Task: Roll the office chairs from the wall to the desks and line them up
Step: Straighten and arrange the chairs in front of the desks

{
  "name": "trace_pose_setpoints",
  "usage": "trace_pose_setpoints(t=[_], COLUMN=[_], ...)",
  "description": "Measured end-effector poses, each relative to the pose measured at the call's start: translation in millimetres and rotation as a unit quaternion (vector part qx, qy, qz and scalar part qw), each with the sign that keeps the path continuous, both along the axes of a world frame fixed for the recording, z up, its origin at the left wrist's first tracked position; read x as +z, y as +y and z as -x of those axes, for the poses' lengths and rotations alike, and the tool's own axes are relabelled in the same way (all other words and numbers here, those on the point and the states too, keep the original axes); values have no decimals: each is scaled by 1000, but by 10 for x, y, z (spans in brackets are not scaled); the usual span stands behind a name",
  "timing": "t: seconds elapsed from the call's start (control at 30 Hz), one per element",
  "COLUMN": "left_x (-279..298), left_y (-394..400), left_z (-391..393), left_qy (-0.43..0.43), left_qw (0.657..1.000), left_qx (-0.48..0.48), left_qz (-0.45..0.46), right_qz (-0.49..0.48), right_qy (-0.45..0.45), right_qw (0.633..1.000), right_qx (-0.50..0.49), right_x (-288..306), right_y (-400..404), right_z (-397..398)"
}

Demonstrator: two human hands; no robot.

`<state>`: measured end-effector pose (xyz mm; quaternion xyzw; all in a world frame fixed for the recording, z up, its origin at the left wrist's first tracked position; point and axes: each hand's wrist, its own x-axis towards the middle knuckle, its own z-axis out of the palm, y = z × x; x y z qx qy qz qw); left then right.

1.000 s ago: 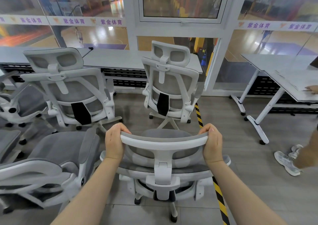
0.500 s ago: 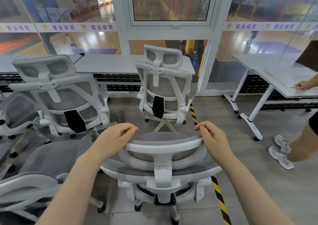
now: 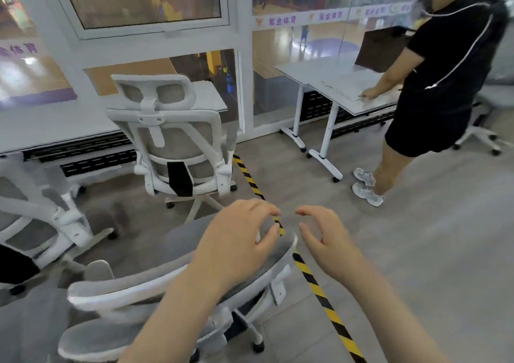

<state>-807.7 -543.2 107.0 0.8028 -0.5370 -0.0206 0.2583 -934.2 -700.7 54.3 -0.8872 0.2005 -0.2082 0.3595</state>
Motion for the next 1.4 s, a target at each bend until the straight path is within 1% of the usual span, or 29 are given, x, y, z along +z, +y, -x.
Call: trace_pose_setpoints(t=[0.1, 0.2, 0.43, 0.63, 0.83, 1.0, 1.1, 1.23, 1.4], left_x=[-158, -338, -752, -933, -1035, -1123, -1085, -1011, -1029], left_y=[-542, -1100, -2329, -2908, -3406, -3834, -4065, -4241, -4213], left_z=[228, 359, 396, 117, -478, -1258, -1769, -2339, -2927], left_qy=[12, 21, 61, 87, 122, 121, 125, 139, 164], left_qw=[998, 997, 994, 989, 980, 976, 972, 964, 940], left_qx=[-55, -69, -29, 24, 95, 153, 174, 209, 294], left_qz=[-9, -25, -88, -117, -128, -95, -98, -90, -59], right_qz=[8, 11, -22, -28, -16, 5, 16, 30, 39], right_qy=[35, 71, 145, 185, 206, 206, 208, 209, 210], right_qw=[998, 995, 988, 982, 978, 976, 973, 966, 949], right_qx=[-50, -71, -56, -30, 19, 65, 100, 148, 231], right_x=[-214, -365, -504, -584, -703, -749, -668, -602, -591], right_y=[-450, -934, -2116, -2910, -3584, -4121, -4400, -4685, -4885], right_z=[263, 510, 836, 627, -110, -1058, -1683, -2429, -3386])
